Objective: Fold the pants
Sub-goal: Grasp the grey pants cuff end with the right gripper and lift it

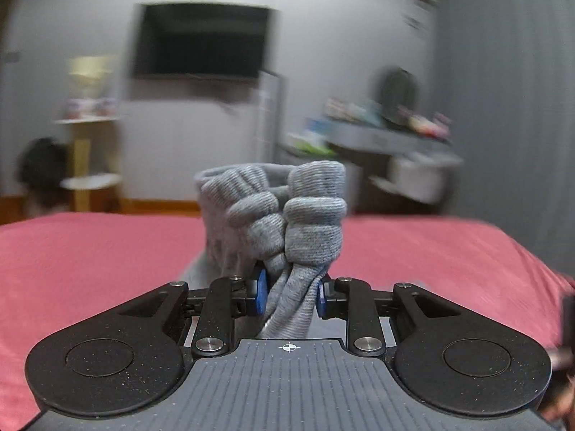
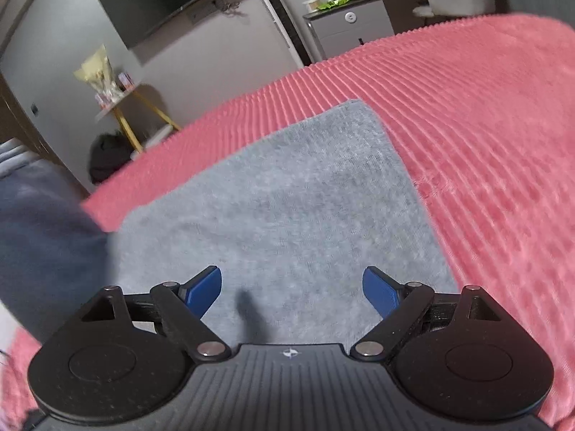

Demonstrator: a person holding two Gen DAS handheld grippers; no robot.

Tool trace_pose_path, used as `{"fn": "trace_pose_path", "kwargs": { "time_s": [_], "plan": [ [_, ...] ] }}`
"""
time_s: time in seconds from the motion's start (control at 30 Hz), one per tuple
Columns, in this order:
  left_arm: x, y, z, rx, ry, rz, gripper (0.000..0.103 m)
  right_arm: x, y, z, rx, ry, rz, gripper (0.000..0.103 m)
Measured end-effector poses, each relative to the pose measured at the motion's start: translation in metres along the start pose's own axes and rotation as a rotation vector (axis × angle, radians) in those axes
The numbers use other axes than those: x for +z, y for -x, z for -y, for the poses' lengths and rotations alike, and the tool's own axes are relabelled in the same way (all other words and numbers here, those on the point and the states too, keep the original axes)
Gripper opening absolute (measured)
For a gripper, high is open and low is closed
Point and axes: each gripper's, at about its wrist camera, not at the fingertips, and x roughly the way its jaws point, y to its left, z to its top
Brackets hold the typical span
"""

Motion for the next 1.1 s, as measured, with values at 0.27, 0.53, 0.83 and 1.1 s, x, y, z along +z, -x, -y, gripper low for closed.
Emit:
{"fn": "trace_pose_path", "kwargs": {
  "time_s": [0.27, 0.53, 0.83, 1.1],
  "plan": [
    [-0.067, -0.031, 0.042, -0.051, 0.13, -0.332, 0.06, -0.005, 0.028, 0.017, 0.086, -0.205, -0.047, 0.08],
    [-0.056, 0.024, -0.025, 0.198, 0.311, -0.193, 0.086, 0.002, 0.025, 0.017, 0.25, -0.398, -0.071, 0.084],
    [-0.097, 0.03, -0.08, 0.234, 0.696, -0.226, 0.087, 0.003, -0.035, 0.0, 0.236, -0.477, -0.175, 0.086],
    [-0.107, 0.036, -0.099, 0.265, 0.814, -0.195, 0.087, 0.019, -0.039, -0.048, 0.13, -0.308, -0.136, 0.043]
  ]
}}
